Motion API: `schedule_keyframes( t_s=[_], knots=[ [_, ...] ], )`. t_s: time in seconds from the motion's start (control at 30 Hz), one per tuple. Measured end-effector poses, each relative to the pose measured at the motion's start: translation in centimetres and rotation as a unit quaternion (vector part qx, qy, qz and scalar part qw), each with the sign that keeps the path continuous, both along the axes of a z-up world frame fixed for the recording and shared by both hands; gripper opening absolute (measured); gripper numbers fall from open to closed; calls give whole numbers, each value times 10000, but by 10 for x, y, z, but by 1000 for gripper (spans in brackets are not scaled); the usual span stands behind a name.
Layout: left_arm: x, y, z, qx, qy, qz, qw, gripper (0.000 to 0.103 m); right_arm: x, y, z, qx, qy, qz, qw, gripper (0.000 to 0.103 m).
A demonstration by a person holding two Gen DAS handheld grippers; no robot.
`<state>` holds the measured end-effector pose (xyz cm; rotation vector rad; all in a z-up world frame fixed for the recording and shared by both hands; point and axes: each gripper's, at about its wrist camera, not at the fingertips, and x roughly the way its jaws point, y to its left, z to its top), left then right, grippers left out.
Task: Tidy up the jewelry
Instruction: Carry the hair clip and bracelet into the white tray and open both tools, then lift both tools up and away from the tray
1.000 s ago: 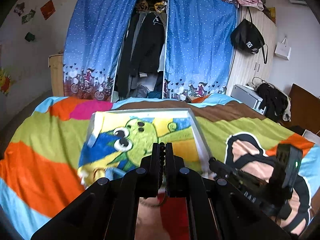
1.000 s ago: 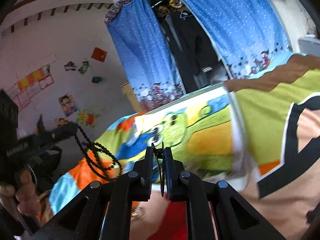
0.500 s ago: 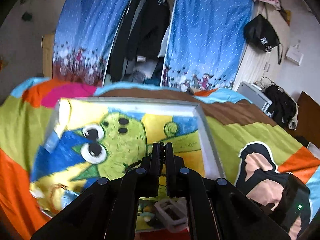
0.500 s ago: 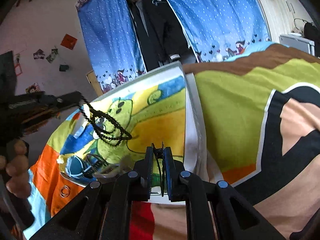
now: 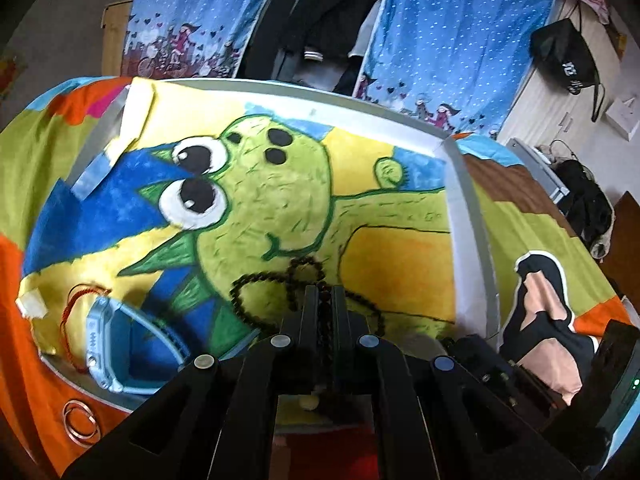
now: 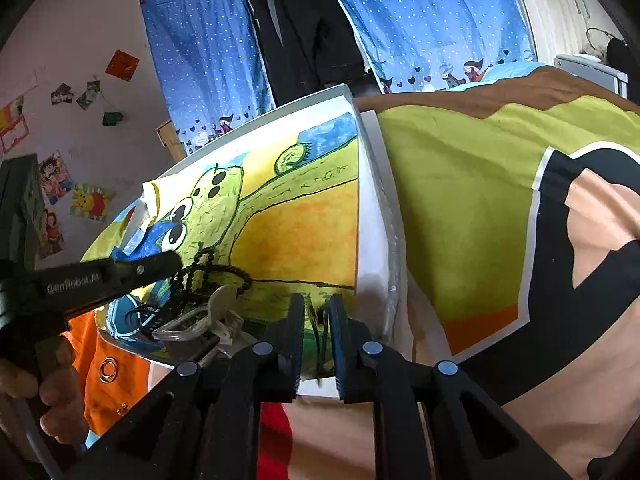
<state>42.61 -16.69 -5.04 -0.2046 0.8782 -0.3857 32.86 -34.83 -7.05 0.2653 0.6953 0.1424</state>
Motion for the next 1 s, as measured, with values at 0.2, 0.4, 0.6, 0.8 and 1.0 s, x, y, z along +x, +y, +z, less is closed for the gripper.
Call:
schedule_keyframes(
  t_s=[0.2, 0.4, 0.6, 0.8, 1.0],
  knots=[
    [-10, 4, 6, 316, 104, 53, 9994, 31, -5, 0, 7, 32, -122, 28, 9999, 32],
    [-27, 12, 28, 294, -95, 217, 9993, 54, -16, 2, 25, -193, -472, -33, 9987, 52],
    [-58, 23, 58, 641, -367, 456, 9962, 75, -28, -5, 43, -9, -747, -177, 9971, 83],
    [-97, 32, 83, 1013, -761, 614, 9900, 84, -63, 0, 72, -59, -1311, -97, 9913, 103],
    [-145, 49, 101, 1059, -1326, 781, 9824, 101, -108, 26, 92, -560, -1793, 47, 9822, 103]
  ],
)
